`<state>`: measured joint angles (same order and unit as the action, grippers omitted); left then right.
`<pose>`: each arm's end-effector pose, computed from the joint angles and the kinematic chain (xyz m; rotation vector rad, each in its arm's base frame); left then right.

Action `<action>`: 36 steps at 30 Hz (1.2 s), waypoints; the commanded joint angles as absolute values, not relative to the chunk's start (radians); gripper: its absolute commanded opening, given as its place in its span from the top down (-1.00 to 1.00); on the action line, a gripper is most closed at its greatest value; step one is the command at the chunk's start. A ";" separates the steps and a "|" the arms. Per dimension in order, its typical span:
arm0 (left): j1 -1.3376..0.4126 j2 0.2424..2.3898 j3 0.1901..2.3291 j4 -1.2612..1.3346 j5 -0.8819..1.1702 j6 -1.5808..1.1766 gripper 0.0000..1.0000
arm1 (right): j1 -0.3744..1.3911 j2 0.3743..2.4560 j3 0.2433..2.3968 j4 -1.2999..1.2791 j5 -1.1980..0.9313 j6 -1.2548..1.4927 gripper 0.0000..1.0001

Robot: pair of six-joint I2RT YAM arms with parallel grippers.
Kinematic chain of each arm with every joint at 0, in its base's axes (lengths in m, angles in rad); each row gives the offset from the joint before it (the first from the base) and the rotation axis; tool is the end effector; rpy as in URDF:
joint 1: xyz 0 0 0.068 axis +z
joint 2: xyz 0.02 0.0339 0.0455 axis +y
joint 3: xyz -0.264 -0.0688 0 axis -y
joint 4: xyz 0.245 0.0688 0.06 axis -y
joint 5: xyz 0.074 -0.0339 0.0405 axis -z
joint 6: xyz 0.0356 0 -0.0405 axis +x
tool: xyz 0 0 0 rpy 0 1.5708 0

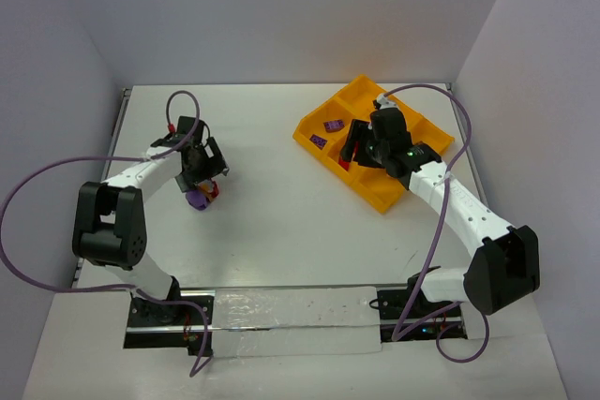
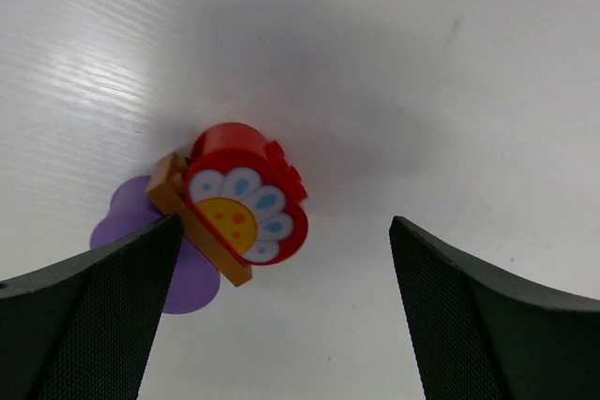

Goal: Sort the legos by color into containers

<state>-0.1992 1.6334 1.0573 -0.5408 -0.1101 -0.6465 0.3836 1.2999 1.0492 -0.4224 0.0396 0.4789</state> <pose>0.3170 -0.0600 0.1955 -0.6279 2.6066 -0.1193 0.2669 0.1062 0.2969 0.1302 2.2734 0.4175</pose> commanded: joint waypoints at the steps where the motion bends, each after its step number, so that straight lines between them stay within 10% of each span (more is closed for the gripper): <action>1: -0.269 1.673 1.057 -0.493 0.037 -0.597 -0.99 | 0.391 1.302 1.098 -0.397 0.029 0.477 -0.40; 13: -0.397 1.767 1.219 -0.535 0.175 -0.521 -0.98 | 0.391 1.278 1.086 -0.414 0.065 0.469 -0.40; 36: -0.302 1.572 1.115 -0.630 -0.187 -0.378 -0.99 | 0.391 1.311 1.071 -0.378 0.017 0.472 -0.40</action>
<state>-0.3050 1.5883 1.1313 -0.6721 -0.1165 -0.4397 0.3836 1.3004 1.0492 -0.4187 0.0378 0.4782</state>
